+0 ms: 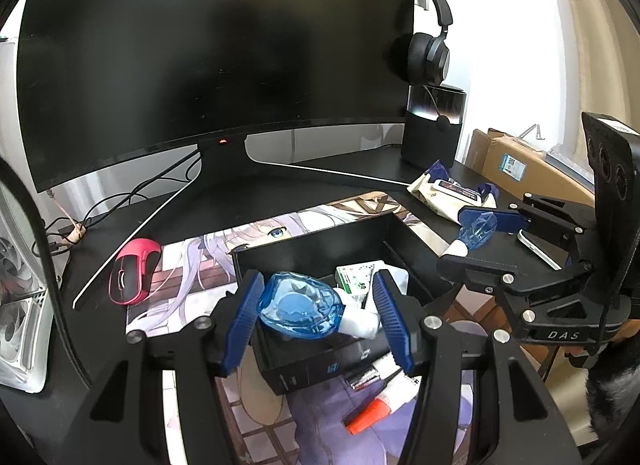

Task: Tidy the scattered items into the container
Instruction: 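Lower both items into the box and open both grippers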

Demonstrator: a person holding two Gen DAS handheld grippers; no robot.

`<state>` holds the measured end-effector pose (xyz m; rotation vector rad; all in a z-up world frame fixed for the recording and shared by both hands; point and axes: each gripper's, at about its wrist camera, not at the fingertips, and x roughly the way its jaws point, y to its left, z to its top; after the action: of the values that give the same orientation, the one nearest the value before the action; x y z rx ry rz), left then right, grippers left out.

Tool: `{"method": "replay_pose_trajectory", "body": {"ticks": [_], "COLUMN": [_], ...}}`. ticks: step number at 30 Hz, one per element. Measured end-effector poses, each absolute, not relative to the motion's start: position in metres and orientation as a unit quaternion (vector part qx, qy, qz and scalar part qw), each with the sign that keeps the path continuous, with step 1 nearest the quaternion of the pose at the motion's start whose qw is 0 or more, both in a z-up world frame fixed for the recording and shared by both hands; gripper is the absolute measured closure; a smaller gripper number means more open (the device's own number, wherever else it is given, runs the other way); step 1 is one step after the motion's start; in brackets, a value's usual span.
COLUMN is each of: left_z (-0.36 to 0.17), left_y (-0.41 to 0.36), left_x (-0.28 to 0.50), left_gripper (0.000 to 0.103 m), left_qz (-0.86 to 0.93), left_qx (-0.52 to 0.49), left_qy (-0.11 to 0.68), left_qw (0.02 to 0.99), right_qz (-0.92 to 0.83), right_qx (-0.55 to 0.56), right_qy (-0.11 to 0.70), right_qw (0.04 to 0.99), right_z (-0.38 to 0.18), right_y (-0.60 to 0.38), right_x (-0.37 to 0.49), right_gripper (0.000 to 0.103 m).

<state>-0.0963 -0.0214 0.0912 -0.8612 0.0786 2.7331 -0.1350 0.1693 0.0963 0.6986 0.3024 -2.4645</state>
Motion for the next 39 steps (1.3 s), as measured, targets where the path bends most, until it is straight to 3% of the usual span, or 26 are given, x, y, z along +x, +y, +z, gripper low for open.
{"method": "replay_pose_trajectory", "body": {"ticks": [39], "left_z": [0.075], "left_y": [-0.026], "left_x": [-0.141], "left_gripper": [0.048], "left_qz": [0.937], "left_qx": [-0.316], "left_qy": [0.02], "left_qw": [0.144], "right_qz": [-0.903], "right_qx": [0.288], "right_qy": [0.11], "right_qw": [0.3], "right_z": [0.086], "right_y": [0.153], "right_x": [-0.182], "right_gripper": [0.046]}}
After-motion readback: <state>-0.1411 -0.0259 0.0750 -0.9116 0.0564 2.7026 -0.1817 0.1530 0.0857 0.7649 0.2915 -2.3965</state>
